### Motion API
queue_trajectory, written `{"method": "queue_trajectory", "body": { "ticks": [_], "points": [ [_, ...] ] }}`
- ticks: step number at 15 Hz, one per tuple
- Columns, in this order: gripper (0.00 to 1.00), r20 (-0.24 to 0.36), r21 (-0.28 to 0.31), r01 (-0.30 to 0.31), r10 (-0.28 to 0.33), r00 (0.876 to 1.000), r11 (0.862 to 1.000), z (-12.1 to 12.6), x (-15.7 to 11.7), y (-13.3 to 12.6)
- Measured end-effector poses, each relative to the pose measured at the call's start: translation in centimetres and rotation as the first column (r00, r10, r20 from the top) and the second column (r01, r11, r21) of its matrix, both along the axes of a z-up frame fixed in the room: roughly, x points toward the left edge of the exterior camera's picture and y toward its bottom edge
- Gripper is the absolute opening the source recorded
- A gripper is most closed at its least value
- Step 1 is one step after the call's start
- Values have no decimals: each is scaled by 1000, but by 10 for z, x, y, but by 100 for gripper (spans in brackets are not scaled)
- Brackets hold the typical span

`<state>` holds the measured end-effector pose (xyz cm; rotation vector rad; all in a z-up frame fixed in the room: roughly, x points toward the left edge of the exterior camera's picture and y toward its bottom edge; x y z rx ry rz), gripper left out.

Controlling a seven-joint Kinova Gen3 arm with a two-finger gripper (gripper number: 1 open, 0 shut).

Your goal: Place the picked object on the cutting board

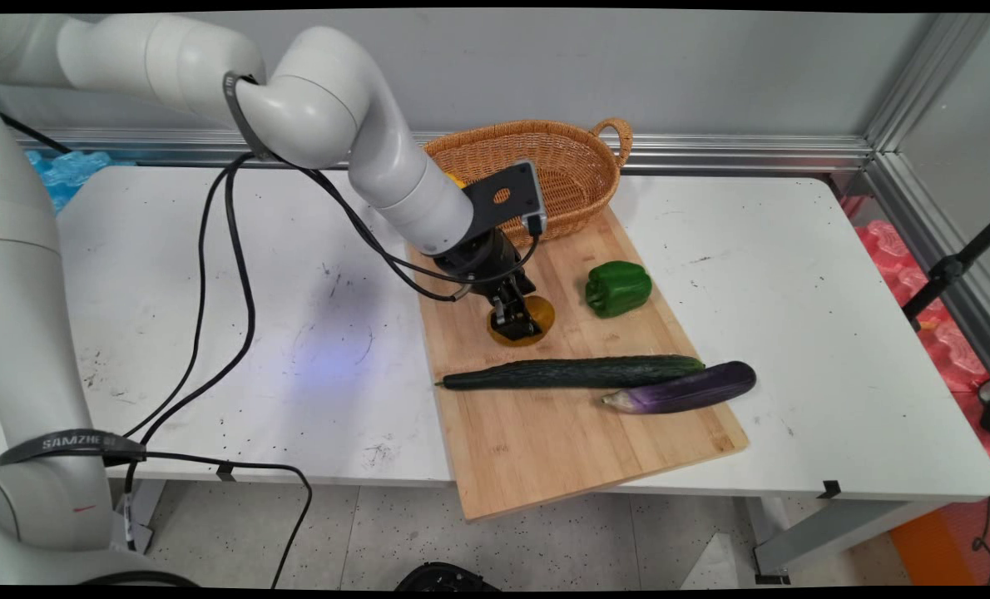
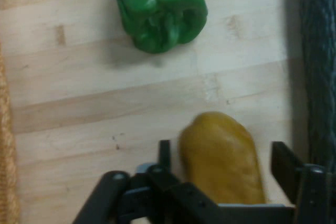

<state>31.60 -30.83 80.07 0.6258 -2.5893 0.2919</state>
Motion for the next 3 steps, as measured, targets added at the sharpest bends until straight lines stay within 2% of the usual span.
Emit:
{"method": "queue_trajectory", "body": {
  "ticks": [3],
  "points": [
    [100,-17,8,9,-9,1000,1000,-2,-3,-2]
  ]
}}
